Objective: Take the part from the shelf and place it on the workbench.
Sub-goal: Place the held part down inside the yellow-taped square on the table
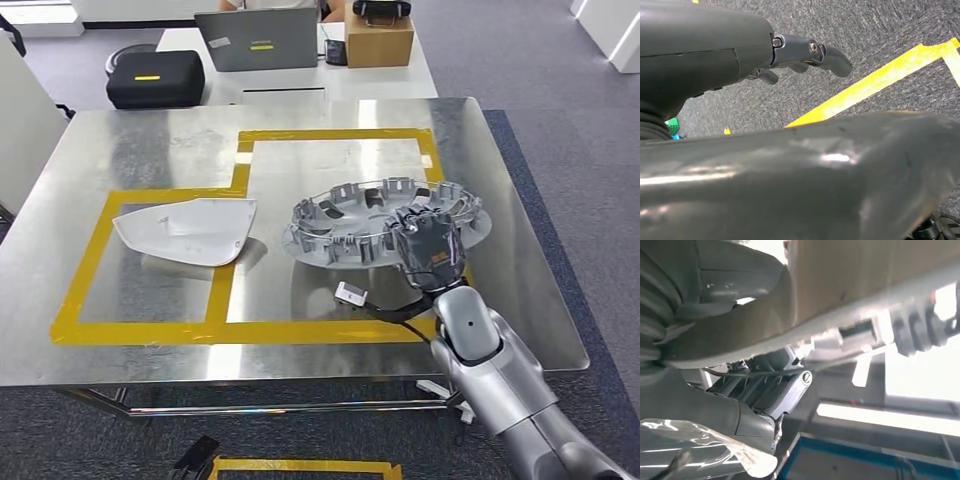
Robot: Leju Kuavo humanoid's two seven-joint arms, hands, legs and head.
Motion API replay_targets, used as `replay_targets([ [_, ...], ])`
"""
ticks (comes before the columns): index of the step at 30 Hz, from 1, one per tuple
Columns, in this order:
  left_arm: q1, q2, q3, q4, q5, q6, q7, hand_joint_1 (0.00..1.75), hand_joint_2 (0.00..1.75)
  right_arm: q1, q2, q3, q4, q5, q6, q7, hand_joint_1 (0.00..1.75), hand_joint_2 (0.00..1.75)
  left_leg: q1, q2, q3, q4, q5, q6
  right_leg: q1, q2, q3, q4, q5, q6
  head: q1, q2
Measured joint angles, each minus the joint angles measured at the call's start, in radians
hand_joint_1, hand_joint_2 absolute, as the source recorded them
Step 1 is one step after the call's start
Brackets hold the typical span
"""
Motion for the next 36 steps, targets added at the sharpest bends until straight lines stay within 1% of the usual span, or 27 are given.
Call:
replay_targets([
  [4, 0.002, 0.0, 0.0, 0.0, 0.001, 0.0, 0.0, 0.0, 0.0, -0.017, 0.0, 0.001, 0.033, -0.006, 0.024, 0.022, 1.75, 1.75, 0.0, 0.0, 0.0, 0.001, 0.0, 0.0, 0.0, 0.0, 0.0, 0.0, 0.0, 0.0, 0.0, 0.0],
  [8, 0.003, 0.001, 0.0, 0.0, 0.002, -0.003, 0.0, 0.0, 1.75, -0.027, 0.0, 0.001, 0.053, -0.005, 0.045, 0.04, 0.0, 1.75, 0.0, 0.0, 0.0, 0.001, 0.0, 0.0, 0.0, 0.0, 0.0, 0.0, 0.001, 0.0, 0.0, 0.0],
  [13, 0.008, 0.001, 0.001, 0.0, 0.003, -0.015, -0.001, 0.0, 1.75, -0.045, 0.0, -0.008, 0.102, -0.002, 0.086, 0.079, 0.0, 1.75, 0.0, 0.0, 0.0, 0.001, 0.0, 0.0, 0.0, 0.0, 0.0, 0.0, 0.001, 0.0, 0.0, 0.0],
  [14, 0.009, 0.002, 0.001, 0.0, 0.003, -0.015, -0.001, 0.0, 1.31, -0.047, 0.0, -0.009, 0.11, -0.002, 0.088, 0.082, 0.0, 1.75, 0.0, 0.0, 0.0, 0.001, 0.0, 0.0, 0.0, 0.0, 0.0, 0.0, 0.001, 0.0, 0.0, 0.0],
  [16, 0.012, 0.002, 0.001, 0.0, 0.003, -0.013, -0.001, 0.0, 0.44, -0.05, 0.0, -0.012, 0.124, -0.002, 0.094, 0.089, 0.0, 0.87, 0.0, 0.0, 0.0, 0.001, 0.0, 0.0, 0.0, 0.001, 0.0, 0.0, 0.001, 0.0, 0.0, 0.0],
  [17, 0.012, 0.002, 0.001, 0.0, 0.004, -0.01, -0.001, 0.0, 0.0, -0.051, 0.0, -0.014, 0.129, -0.003, 0.098, 0.093, 0.0, 0.87, 0.0, 0.0, 0.0, 0.001, 0.0, 0.0, 0.0, 0.001, 0.0, 0.0, 0.001, 0.0, 0.0, 0.0],
  [18, 0.013, 0.002, 0.001, 0.0, 0.004, -0.007, -0.001, 0.0, 0.0, -0.052, 0.0, -0.017, 0.134, -0.005, 0.103, 0.098, 0.0, 0.87, 0.0, 0.0, 0.0, 0.001, 0.0, 0.0, 0.0, 0.001, 0.0, 0.0, 0.001, 0.0, 0.0, 0.0],
  [20, 0.015, 0.003, 0.001, 0.0, 0.004, -0.001, 0.0, 0.0, 0.0, -0.054, 0.0, -0.026, 0.14, -0.018, 0.116, 0.105, 0.0, 1.75, 0.0, 0.0, 0.0, 0.001, 0.0, 0.0, 0.0, 0.001, 0.0, 0.0, 0.001, 0.0, 0.0, 0.0],
  [24, 0.017, 0.003, 0.001, 0.0, 0.005, 0.001, 0.001, 0.0, 0.0, -0.058, 0.0, -0.045, 0.134, -0.085, 0.179, 0.089, 0.0, 1.75, 0.0, 0.0, 0.0, 0.001, 0.0, 0.0, 0.0, 0.001, 0.0, 0.0, 0.001, 0.0, 0.0, 0.0],
  [28, 0.018, 0.003, 0.002, 0.0, 0.006, -0.001, 0.003, 0.0, 0.0, -0.07, 0.008, -0.049, 0.101, -0.196, 0.293, 0.076, 0.0, 1.75, 0.0, 0.0, 0.0, 0.001, 0.0, 0.0, 0.0, 0.001, 0.0, 0.0, 0.001, 0.0, 0.0, 0.0],
  [33, 0.019, 0.003, 0.007, 0.0, 0.01, -0.005, 0.006, 0.0, 0.0, -0.124, 0.046, -0.046, 0.064, -0.43, 0.491, 0.066, 0.0, 1.75, 0.0, 0.0, 0.0, 0.001, 0.001, 0.0, 0.0, 0.001, 0.0, 0.0, 0.002, 0.0, 0.0, 0.0],
  [36, 0.021, 0.003, 0.014, 0.0, 0.021, -0.011, 0.012, 0.0, 0.0, -0.186, 0.085, -0.039, 0.058, -0.623, 0.641, 0.082, 0.0, 1.75, 0.0, 0.001, 0.0, 0.001, 0.001, 0.0, 0.0, 0.002, 0.0, 0.001, 0.002, 0.0, 0.0, 0.0],
])
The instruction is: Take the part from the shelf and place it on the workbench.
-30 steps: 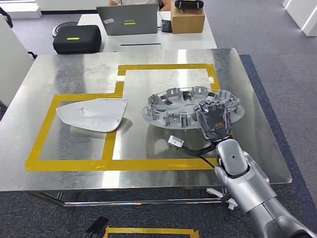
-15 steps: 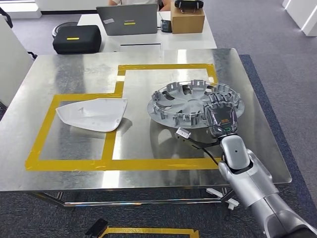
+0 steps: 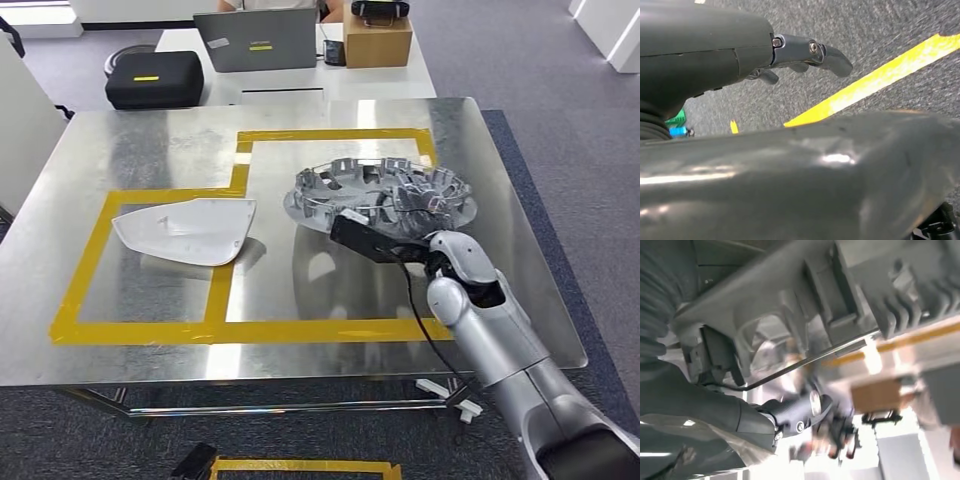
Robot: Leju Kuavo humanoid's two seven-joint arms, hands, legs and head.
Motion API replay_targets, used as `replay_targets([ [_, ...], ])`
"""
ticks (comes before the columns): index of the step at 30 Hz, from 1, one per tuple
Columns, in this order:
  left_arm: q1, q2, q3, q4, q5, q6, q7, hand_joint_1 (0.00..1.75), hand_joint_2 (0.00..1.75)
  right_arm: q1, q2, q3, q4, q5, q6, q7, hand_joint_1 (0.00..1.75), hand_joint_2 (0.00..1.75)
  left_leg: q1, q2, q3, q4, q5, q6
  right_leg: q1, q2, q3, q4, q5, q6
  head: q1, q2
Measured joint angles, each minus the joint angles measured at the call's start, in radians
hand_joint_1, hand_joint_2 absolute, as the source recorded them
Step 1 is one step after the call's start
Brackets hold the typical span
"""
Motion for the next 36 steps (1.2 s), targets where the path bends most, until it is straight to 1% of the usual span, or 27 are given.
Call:
replay_targets([
  [2, 0.001, 0.0, 0.007, 0.0, 0.005, -0.004, 0.002, 0.0, 0.0, -0.044, 0.027, 0.014, 0.0, -0.11, 0.065, 0.027, 0.0, 1.75, 0.0, 0.0, 0.0, 0.0, 0.001, 0.0, 0.0, -0.001, 0.0, 0.0, 0.0, 0.0, 0.0, 0.0],
  [6, 0.007, 0.0, 0.017, 0.0, 0.011, -0.009, 0.003, 0.0, 0.0, -0.114, 0.057, 0.051, 0.0, -0.247, 0.113, 0.056, 0.0, 1.75, 0.0, -0.001, -0.001, 0.0, 0.001, 0.001, 0.0, -0.002, 0.0, 0.0, 0.0, 0.0, 0.0, 0.0],
  [11, 0.01, 0.001, 0.03, 0.0, 0.015, -0.024, 0.005, 0.0, 0.0, -0.18, 0.089, 0.096, 0.009, -0.495, 0.19, 0.104, 0.0, 1.75, 0.0, -0.001, -0.002, 0.0, 0.001, 0.001, 0.0, -0.001, -0.001, 0.0, 0.0, 0.0, 0.0, 0.0],
  [15, 0.01, 0.001, 0.036, 0.0, 0.015, -0.03, 0.005, 0.0, 0.0, -0.223, 0.106, 0.124, 0.019, -0.566, 0.207, 0.121, 0.0, 1.75, 0.0, -0.001, -0.002, 0.001, 0.001, 0.001, 0.0, -0.002, -0.001, 0.0, 0.0, 0.0, 0.0, 0.0],
  [19, 0.01, 0.001, 0.038, 0.0, 0.015, -0.042, 0.005, 0.0, 0.0, -0.246, 0.107, 0.158, 0.03, -0.568, 0.203, 0.132, 0.0, 1.75, 0.0, -0.001, -0.002, 0.001, 0.001, 0.001, 0.0, -0.002, -0.001, 0.0, 0.0, 0.0, 0.0, 0.0],
  [21, 0.011, 0.002, 0.04, 0.0, 0.017, -0.049, 0.005, 0.0, 0.0, -0.258, 0.106, 0.189, 0.032, -0.514, 0.179, 0.145, 0.0, 1.75, 0.0, -0.001, -0.002, 0.001, 0.001, 0.001, 0.0, -0.001, -0.001, 0.0, 0.001, 0.0, 0.0, 0.0],
  [22, 0.011, 0.002, 0.042, 0.0, 0.018, -0.054, 0.005, 0.0, 0.0, -0.265, 0.102, 0.211, 0.032, -0.455, 0.154, 0.16, 0.0, 1.75, 0.0, -0.001, -0.002, 0.002, 0.001, 0.001, 0.0, -0.001, -0.001, 0.0, 0.001, 0.0, 0.0, 0.0],
  [23, 0.012, 0.002, 0.043, 0.0, 0.019, -0.058, 0.004, 0.0, 0.0, -0.273, 0.097, 0.237, 0.028, -0.368, 0.122, 0.182, 0.0, 1.75, 0.0, -0.001, -0.002, 0.002, 0.001, 0.001, 0.0, -0.002, -0.001, 0.0, 0.001, 0.0, 0.0, 0.0],
  [25, 0.014, 0.002, 0.044, 0.0, 0.018, -0.063, 0.004, 0.0, 0.0, -0.282, 0.079, 0.298, 0.004, -0.122, 0.052, 0.241, 0.0, 1.75, 0.0, -0.001, -0.002, 0.002, 0.001, 0.001, 0.0, -0.001, -0.001, 0.0, 0.001, 0.0, 0.0, 0.0],
  [28, 0.015, 0.0, 0.044, 0.0, 0.009, -0.066, 0.004, 0.0, 0.0, -0.261, 0.042, 0.364, -0.069, 0.272, -0.034, 0.314, 0.0, 1.75, 0.0, 0.0, -0.002, 0.002, 0.001, 0.001, 0.0, -0.001, -0.001, 0.0, 0.001, 0.0, 0.0, 0.0],
  [29, 0.015, -0.001, 0.044, 0.0, 0.006, -0.066, 0.003, 0.0, 0.0, -0.248, 0.03, 0.375, -0.094, 0.372, -0.057, 0.326, 0.0, 1.75, 0.0, 0.0, -0.002, 0.002, 0.001, 0.001, 0.0, -0.001, -0.001, 0.0, 0.001, 0.0, 0.0, 0.0],
  [30, 0.014, -0.002, 0.044, 0.0, 0.004, -0.066, 0.003, 0.0, 0.0, -0.236, 0.02, 0.382, -0.117, 0.446, -0.075, 0.33, 0.0, 1.75, 0.0, 0.0, -0.002, 0.002, 0.0, 0.001, 0.0, -0.001, -0.001, 0.0, 0.001, 0.0, 0.0, 0.0],
  [31, 0.014, -0.003, 0.044, 0.0, 0.002, -0.066, 0.003, 0.0, 0.0, -0.225, 0.012, 0.386, -0.135, 0.495, -0.087, 0.329, 0.0, 1.75, 0.0, 0.0, -0.002, 0.002, 0.0, 0.001, 0.0, -0.001, -0.001, 0.0, 0.001, 0.0, 0.0, 0.0],
  [34, 0.012, -0.004, 0.044, 0.0, 0.0, -0.066, 0.003, 0.0, 0.0, -0.201, -0.005, 0.392, -0.17, 0.562, -0.102, 0.319, 0.0, 1.75, 0.0, 0.0, -0.002, 0.002, 0.0, 0.001, 0.0, 0.0, -0.001, 0.0, 0.001, 0.0, 0.0, 0.0],
  [36, 0.011, -0.004, 0.044, 0.0, -0.004, -0.066, 0.002, 0.0, 0.0, -0.187, -0.014, 0.393, -0.186, 0.629, -0.14, 0.322, 0.0, 1.75, 0.0, 0.0, -0.002, 0.002, 0.0, 0.001, 0.0, 0.0, -0.001, 0.0, 0.001, 0.0, 0.0, 0.0],
])
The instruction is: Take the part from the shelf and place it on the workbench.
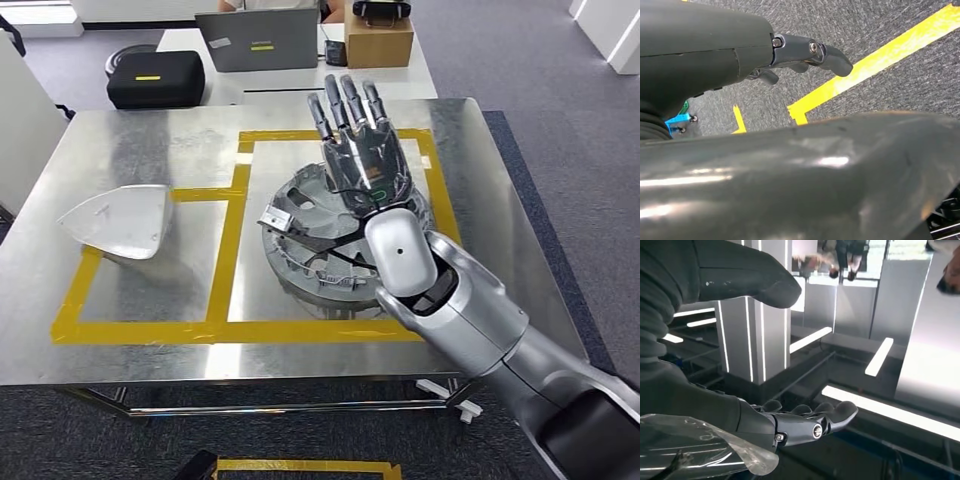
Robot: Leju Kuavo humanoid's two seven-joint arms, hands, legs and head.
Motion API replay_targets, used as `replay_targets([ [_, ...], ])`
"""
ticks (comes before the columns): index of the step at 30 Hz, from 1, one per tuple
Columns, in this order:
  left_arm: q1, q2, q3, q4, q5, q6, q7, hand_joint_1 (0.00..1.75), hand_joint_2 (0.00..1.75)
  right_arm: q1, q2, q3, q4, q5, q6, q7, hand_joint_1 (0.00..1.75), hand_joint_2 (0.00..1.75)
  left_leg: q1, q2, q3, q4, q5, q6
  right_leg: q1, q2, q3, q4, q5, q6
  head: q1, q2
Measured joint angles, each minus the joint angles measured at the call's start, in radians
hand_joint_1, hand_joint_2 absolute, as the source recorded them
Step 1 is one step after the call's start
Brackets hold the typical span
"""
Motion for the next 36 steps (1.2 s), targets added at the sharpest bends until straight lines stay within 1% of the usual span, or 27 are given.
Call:
replay_targets([
  [1, -0.001, 0.0, 0.0, 0.0, -0.004, 0.0, -0.002, 0.0, 0.0, 0.003, -0.008, 0.003, -0.008, 0.037, -0.032, 0.018, 0.0, 1.75, 0.0, 0.0, 0.0, 0.0, 0.0, 0.0, 0.0, 0.0, 0.0, 0.0, 0.0, 0.0, 0.0, 0.0],
  [3, -0.004, -0.002, -0.001, 0.0, -0.013, 0.001, -0.004, 0.0, 0.0, -0.011, -0.035, 0.029, -0.024, 0.082, -0.101, 0.092, 0.0, 1.75, 0.0, 0.0, 0.0, 0.0, 0.0, 0.0, 0.0, -0.001, 0.0, 0.0, 0.0, 0.0, 0.0, 0.0],
  [5, -0.008, -0.004, -0.002, 0.0, -0.022, 0.003, -0.004, 0.0, 0.0, -0.046, -0.072, 0.085, -0.035, 0.093, -0.152, 0.174, 0.0, 1.75, 0.0, 0.0, 0.0, 0.0, 0.0, 0.0, 0.0, 0.0, 0.0, 0.0, 0.001, 0.0, 0.0, 0.0],
  [7, -0.016, -0.007, -0.004, 0.0, -0.029, 0.007, -0.004, 0.0, 0.0, -0.078, -0.106, 0.146, -0.041, 0.098, -0.179, 0.205, 0.0, 1.75, 0.0, 0.001, 0.0, 0.001, 0.0, 0.0, 0.0, 0.001, 0.0, 0.0, 0.002, 0.0, 0.0, 0.0],
  [10, -0.025, -0.01, -0.008, 0.0, -0.035, 0.01, -0.004, 0.0, 0.0, -0.096, -0.136, 0.198, -0.044, 0.099, -0.19, 0.207, 0.0, 1.75, 0.0, 0.001, 0.0, 0.002, 0.0, 0.0, 0.0, 0.0, 0.0, 0.0, 0.002, 0.0, 0.0, 0.0],
  [14, -0.027, -0.013, -0.01, 0.0, -0.036, 0.011, -0.003, 0.0, 0.0, -0.104, -0.159, 0.23, -0.044, 0.099, -0.19, 0.207, 0.0, 1.75, 0.0, 0.001, 0.0, 0.002, 0.0, 0.0, 0.0, 0.001, 0.0, 0.0, 0.002, 0.0, 0.0, 0.0],
  [20, -0.03, -0.015, -0.012, 0.0, -0.037, 0.011, -0.003, 0.0, 0.0, -0.105, -0.171, 0.259, -0.044, 0.099, -0.191, 0.207, 0.0, 1.75, 0.0, 0.001, 0.0, 0.002, 0.0, 0.0, 0.0, 0.001, 0.0, 0.0, 0.002, 0.0, 0.0, 0.0],
  [22, -0.03, -0.015, -0.013, 0.0, -0.039, 0.01, -0.002, 0.0, 0.0, -0.101, -0.172, 0.264, -0.044, 0.099, -0.197, 0.207, 0.0, 1.75, -0.001, 0.001, -0.002, 0.006, -0.002, 0.004, -0.002, 0.001, 0.0, -0.001, 0.004, 0.003, 0.0, 0.0],
  [25, -0.031, -0.014, -0.017, 0.0, -0.046, 0.01, 0.004, 0.0, 0.0, -0.09, -0.173, 0.267, -0.04, 0.099, -0.215, 0.207, 0.0, 1.75, -0.004, 0.0, -0.006, 0.011, -0.003, 0.014, -0.005, -0.001, 0.0, -0.004, 0.009, 0.009, -0.001, 0.0],
  [26, -0.031, -0.014, -0.018, 0.0, -0.047, 0.01, 0.005, 0.0, 0.0, -0.087, -0.173, 0.267, -0.038, 0.099, -0.221, 0.207, 0.0, 1.75, -0.004, 0.0, -0.006, 0.007, 0.002, 0.019, -0.004, -0.001, 0.001, -0.007, 0.013, 0.013, -0.001, 0.0],
  [27, -0.032, -0.014, -0.019, 0.0, -0.048, 0.01, 0.005, 0.0, 0.0, -0.084, -0.173, 0.267, -0.036, 0.099, -0.227, 0.207, 0.0, 1.75, -0.001, 0.001, -0.003, -0.003, 0.009, 0.024, -0.005, 0.0, 0.0, -0.01, 0.012, 0.017, -0.001, 0.0],
  [28, -0.033, -0.015, -0.02, 0.0, -0.049, 0.01, 0.005, 0.0, 0.0, -0.081, -0.174, 0.266, -0.033, 0.099, -0.234, 0.207, 0.0, 1.75, 0.001, 0.001, 0.0, -0.016, 0.02, 0.029, -0.004, 0.006, -0.004, -0.004, 0.004, 0.021, 0.0, 0.0],
  [29, -0.035, -0.015, -0.021, 0.0, -0.05, 0.011, 0.005, 0.0, 0.0, -0.079, -0.176, 0.266, -0.03, 0.099, -0.239, 0.207, 0.0, 1.75, 0.004, 0.002, 0.002, -0.03, 0.029, 0.035, -0.004, 0.015, -0.015, 0.018, -0.016, 0.024, 0.001, 0.0],
  [30, -0.037, -0.016, -0.022, 0.0, -0.05, 0.012, 0.005, 0.0, 0.0, -0.074, -0.179, 0.265, -0.027, 0.099, -0.244, 0.207, 0.0, 1.75, 0.007, 0.003, 0.002, -0.038, 0.036, 0.038, -0.004, 0.024, -0.036, 0.06, -0.045, 0.026, 0.002, 0.0],
  [31, -0.039, -0.016, -0.023, 0.0, -0.051, 0.013, 0.005, 0.0, 0.0, -0.067, -0.182, 0.265, -0.022, 0.099, -0.25, 0.207, 0.0, 1.75, 0.007, 0.003, -0.001, -0.041, 0.04, 0.04, -0.005, 0.032, -0.062, 0.121, -0.077, 0.029, 0.003, 0.0],
  [32, -0.04, -0.017, -0.024, 0.0, -0.052, 0.013, 0.005, 0.0, 0.0, -0.058, -0.184, 0.265, -0.018, 0.099, -0.254, 0.207, 0.0, 1.75, 0.007, 0.003, -0.005, -0.04, 0.042, 0.041, -0.006, 0.036, -0.089, 0.186, -0.103, 0.032, 0.003, 0.0],
  [33, -0.04, -0.017, -0.025, 0.0, -0.054, 0.013, 0.005, 0.0, 0.0, -0.046, -0.185, 0.265, -0.013, 0.099, -0.257, 0.207, 0.0, 1.75, 0.008, 0.002, -0.008, -0.038, 0.042, 0.04, -0.009, 0.037, -0.108, 0.233, -0.114, 0.036, 0.003, 0.0],
  [34, -0.04, -0.018, -0.025, 0.0, -0.055, 0.013, 0.005, 0.0, 0.0, -0.036, -0.186, 0.265, -0.008, 0.099, -0.261, 0.207, 0.0, 1.75, 0.009, 0.002, -0.011, -0.035, 0.043, 0.038, -0.012, 0.037, -0.114, 0.249, -0.108, 0.041, 0.003, 0.0],
  [35, -0.04, -0.018, -0.025, 0.0, -0.055, 0.013, 0.005, 0.0, 0.0, -0.029, -0.186, 0.265, -0.003, 0.099, -0.264, 0.207, 0.0, 1.75, 0.012, 0.002, -0.014, -0.03, 0.042, 0.036, -0.016, 0.036, -0.101, 0.225, -0.083, 0.046, 0.003, 0.0],
  [36, -0.04, -0.019, -0.026, 0.0, -0.056, 0.013, 0.005, 0.0, 0.0, -0.026, -0.186, 0.265, 0.002, 0.099, -0.267, 0.207, 0.0, 1.75, 0.016, 0.002, -0.019, -0.021, 0.04, 0.031, -0.021, 0.032, -0.072, 0.168, -0.047, 0.052, 0.003, 0.0],
])
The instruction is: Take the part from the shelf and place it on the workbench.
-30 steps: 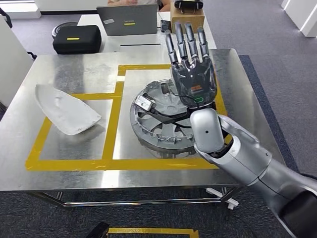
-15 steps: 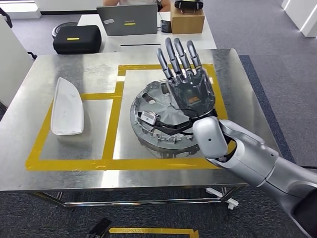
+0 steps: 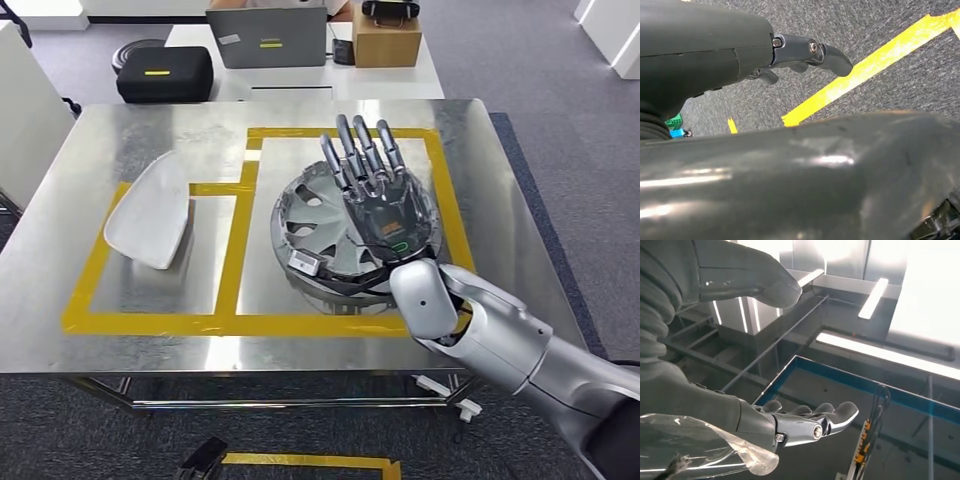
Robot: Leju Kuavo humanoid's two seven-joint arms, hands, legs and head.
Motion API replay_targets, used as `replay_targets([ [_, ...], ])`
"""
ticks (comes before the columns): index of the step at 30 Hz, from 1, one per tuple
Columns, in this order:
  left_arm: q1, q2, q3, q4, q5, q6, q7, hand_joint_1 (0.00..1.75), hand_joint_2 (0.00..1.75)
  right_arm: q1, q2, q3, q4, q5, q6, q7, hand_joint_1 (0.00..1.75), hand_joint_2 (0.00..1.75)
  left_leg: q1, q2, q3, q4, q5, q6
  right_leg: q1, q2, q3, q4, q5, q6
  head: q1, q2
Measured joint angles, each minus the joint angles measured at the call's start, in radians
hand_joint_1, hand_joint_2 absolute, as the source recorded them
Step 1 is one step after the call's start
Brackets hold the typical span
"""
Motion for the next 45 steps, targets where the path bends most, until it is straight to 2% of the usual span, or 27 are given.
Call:
replay_targets([
  [2, -0.001, 0.0, 0.0, 0.0, 0.0, 0.001, 0.0, 0.0, 0.0, 0.005, -0.001, -0.003, 0.009, 0.0, -0.01, 0.0, 0.0, 1.75, 0.004, 0.0, -0.013, 0.022, -0.007, -0.016, -0.002, -0.01, 0.058, -0.111, 0.037, 0.008, 0.003, 0.0],
  [3, -0.001, 0.001, 0.0, 0.0, 0.0, 0.003, 0.0, 0.0, 0.0, 0.01, -0.001, -0.005, 0.012, 0.0, -0.015, 0.0, 0.0, 1.75, 0.003, 0.0, -0.02, 0.034, -0.009, -0.024, -0.001, -0.014, 0.072, -0.138, 0.038, 0.005, 0.004, 0.0],
  [7, -0.001, 0.002, -0.001, 0.0, 0.0, 0.007, 0.0, 0.0, 0.0, 0.028, -0.002, -0.018, 0.023, 0.0, -0.025, 0.0, 0.0, 1.75, 0.003, -0.004, -0.04, 0.057, -0.013, -0.046, 0.004, -0.005, 0.058, -0.133, 0.036, -0.035, 0.0, 0.0],
  [8, -0.001, 0.002, -0.001, 0.0, 0.0, 0.007, 0.0, 0.0, 0.0, 0.029, -0.002, -0.02, 0.025, 0.0, -0.026, 0.0, 0.0, 1.75, 0.004, -0.015, -0.048, 0.074, -0.034, -0.049, 0.004, -0.003, 0.051, -0.133, 0.041, -0.045, -0.001, 0.0],
  [10, -0.001, 0.002, -0.001, 0.0, 0.0, 0.008, 0.0, 0.0, 0.0, 0.03, -0.002, -0.023, 0.028, 0.0, -0.027, 0.0, 0.0, 1.75, 0.006, -0.045, -0.081, 0.169, -0.11, -0.052, 0.007, 0.002, 0.036, -0.133, 0.053, -0.063, -0.005, 0.0],
  [12, 0.001, 0.002, -0.001, 0.0, 0.0, 0.008, 0.0, 0.0, 0.0, 0.032, -0.002, -0.024, 0.031, 0.0, -0.027, 0.0, 0.0, 1.75, 0.003, -0.059, -0.118, 0.294, -0.178, -0.047, 0.016, 0.007, 0.02, -0.133, 0.065, -0.074, -0.007, 0.0],
  [13, 0.001, 0.002, -0.001, 0.0, 0.0, 0.008, 0.0, 0.0, 0.0, 0.033, -0.002, -0.024, 0.032, 0.0, -0.027, 0.0, 0.0, 1.75, 0.0, -0.061, -0.122, 0.326, -0.188, -0.041, 0.022, 0.011, 0.012, -0.133, 0.071, -0.078, -0.008, 0.0],
  [15, 0.001, 0.002, -0.001, 0.0, 0.0, 0.008, 0.0, 0.0, 0.0, 0.034, -0.002, -0.024, 0.034, 0.0, -0.027, 0.0, 0.0, 1.75, -0.009, -0.063, -0.079, 0.279, -0.155, -0.021, 0.032, 0.018, -0.003, -0.132, 0.085, -0.081, -0.008, 0.0],
  [17, -0.001, 0.004, -0.001, 0.0, 0.0, 0.008, 0.0, 0.0, 0.0, 0.034, -0.002, -0.026, 0.035, 0.0, -0.027, 0.0, 0.0, 1.75, -0.023, -0.072, 0.005, 0.143, -0.111, 0.009, 0.038, 0.024, -0.015, -0.133, 0.099, -0.08, -0.006, 0.0],
  [18, -0.001, 0.005, -0.001, 0.0, 0.0, 0.009, 0.0, 0.0, 0.0, 0.034, -0.002, -0.027, 0.035, 0.0, -0.028, 0.0, 0.0, 1.75, -0.03, -0.076, 0.036, 0.088, -0.099, 0.017, 0.037, 0.025, -0.019, -0.134, 0.106, -0.077, -0.006, 0.0],
  [20, -0.002, 0.006, -0.001, 0.0, 0.0, 0.01, 0.0, 0.0, 0.0, 0.034, -0.002, -0.028, 0.036, 0.0, -0.028, 0.0, 0.0, 1.75, -0.041, -0.08, 0.055, 0.041, -0.089, 0.023, 0.031, 0.026, -0.023, -0.141, 0.124, -0.067, -0.007, 0.0],
  [22, -0.001, 0.005, -0.001, 0.0, 0.0, 0.012, 0.0, 0.0, 0.0, 0.035, -0.002, -0.028, 0.038, 0.0, -0.029, 0.0, 0.0, 1.75, -0.043, -0.077, 0.047, 0.024, -0.064, 0.022, 0.026, 0.026, -0.027, -0.151, 0.138, -0.057, -0.01, 0.0],
  [23, -0.001, 0.006, -0.001, 0.0, 0.0, 0.013, 0.0, 0.0, 0.0, 0.036, -0.003, -0.029, 0.039, 0.0, -0.03, 0.0, 0.0, 1.75, -0.04, -0.074, 0.043, 0.012, -0.049, 0.023, 0.026, 0.025, -0.036, -0.146, 0.126, -0.052, -0.01, 0.0],
  [24, -0.001, 0.006, -0.001, 0.0, 0.0, 0.015, 0.0, 0.0, 0.0, 0.038, -0.003, -0.03, 0.04, 0.0, -0.031, 0.0, 0.0, 1.75, -0.037, -0.07, 0.034, 0.002, -0.033, 0.025, 0.027, 0.023, -0.047, -0.123, 0.094, -0.048, -0.008, 0.0],
  [26, -0.001, 0.006, -0.001, 0.0, 0.0, 0.019, 0.0, 0.0, 0.0, 0.043, -0.005, -0.032, 0.042, 0.0, -0.036, 0.0, 0.0, 1.75, -0.033, -0.064, 0.008, -0.003, -0.006, 0.028, 0.025, 0.018, -0.078, -0.018, -0.004, -0.04, -0.005, 0.0],
  [27, -0.001, 0.006, -0.001, 0.0, 0.0, 0.021, 0.0, 0.0, 0.0, 0.047, -0.005, -0.032, 0.043, 0.0, -0.038, 0.0, 0.0, 1.75, -0.033, -0.062, -0.007, -0.002, 0.006, 0.027, 0.023, 0.017, -0.088, 0.043, -0.04, -0.037, -0.002, 0.0],
  [28, 0.0, 0.005, -0.001, 0.0, 0.0, 0.022, 0.0, 0.0, 0.0, 0.051, -0.005, -0.032, 0.044, 0.0, -0.04, 0.0, 0.0, 1.75, -0.033, -0.059, -0.024, 0.0, 0.016, 0.026, 0.023, 0.016, -0.09, 0.088, -0.053, -0.034, -0.002, 0.0],
  [30, 0.0, 0.004, -0.001, 0.0, 0.0, 0.026, 0.0, 0.0, 0.0, 0.056, -0.005, -0.032, 0.045, 0.0, -0.042, 0.0, 0.0, 1.75, -0.031, -0.055, -0.055, 0.007, 0.035, 0.022, 0.022, 0.014, -0.05, 0.085, -0.018, -0.029, -0.002, 0.0],
  [32, 0.0, 0.003, -0.001, 0.0, 0.0, 0.029, 0.0, 0.0, 0.0, 0.058, -0.005, -0.033, 0.045, 0.0, -0.042, 0.0, 0.0, 1.75, -0.03, -0.053, -0.083, 0.018, 0.05, 0.015, 0.022, 0.007, 0.045, -0.029, 0.016, -0.027, -0.001, 0.0],
  [34, 0.0, 0.003, -0.001, 0.0, 0.0, 0.031, 0.0, 0.0, 0.0, 0.059, -0.005, -0.04, 0.044, 0.0, -0.042, 0.0, 0.0, 1.75, -0.032, -0.053, -0.101, 0.03, 0.063, 0.005, 0.025, 0.003, 0.125, -0.145, 0.002, -0.032, -0.002, 0.0],
  [35, 0.001, 0.003, -0.001, 0.0, 0.0, 0.033, 0.0, 0.0, 0.0, 0.06, -0.005, -0.043, 0.043, 0.0, -0.042, 0.0, 0.0, 1.75, -0.032, -0.052, -0.106, 0.033, 0.07, 0.001, 0.027, 0.004, 0.141, -0.172, -0.009, -0.037, -0.002, 0.0],
  [37, 0.002, 0.003, -0.001, 0.0, 0.0, 0.036, 0.0, 0.0, 0.0, 0.063, -0.005, -0.047, 0.042, 0.0, -0.04, 0.0, 0.0, 1.75, -0.03, -0.052, -0.111, 0.035, 0.08, -0.008, 0.028, 0.006, 0.137, -0.177, 0.001, -0.053, -0.001, 0.0],
  [39, 0.005, 0.004, -0.001, 0.0, 0.0, 0.042, 0.0, 0.0, 0.0, 0.065, -0.005, -0.048, 0.04, 0.0, -0.033, 0.0, 0.0, 1.75, -0.027, -0.057, -0.126, 0.067, 0.039, -0.02, 0.026, 0.004, 0.124, -0.178, 0.019, -0.072, -0.003, 0.0],
  [42, 0.007, 0.004, -0.001, 0.0, 0.0, 0.054, 0.0, 0.0, 0.0, 0.068, -0.005, -0.049, 0.034, 0.0, -0.027, 0.0, 0.0, 1.75, -0.02, -0.064, -0.166, 0.238, -0.101, -0.035, 0.026, 0.004, 0.089, -0.177, 0.049, -0.088, -0.007, 0.0],
  [43, 0.007, 0.004, -0.001, 0.0, 0.0, 0.059, -0.001, 0.0, 0.0, 0.07, -0.005, -0.05, 0.033, 0.0, -0.027, 0.0, 0.0, 1.75, -0.017, -0.064, -0.171, 0.291, -0.124, -0.038, 0.027, 0.004, 0.077, -0.176, 0.058, -0.089, -0.008, 0.0],
  [44, 0.007, 0.004, -0.001, 0.0, 0.001, 0.064, -0.002, 0.0, 0.0, 0.074, -0.005, -0.05, 0.031, 0.0, -0.027, 0.0, 0.0, 1.75, -0.014, -0.064, -0.164, 0.318, -0.125, -0.04, 0.028, 0.005, 0.064, -0.175, 0.067, -0.088, -0.007, 0.0],
  [45, 0.007, 0.004, -0.001, 0.0, 0.002, 0.07, -0.003, 0.0, 0.0, 0.079, -0.005, -0.05, 0.029, 0.0, -0.027, 0.0, 0.0, 1.75, -0.011, -0.065, -0.141, 0.308, -0.108, -0.04, 0.028, 0.006, 0.053, -0.174, 0.076, -0.086, -0.008, 0.0],
])
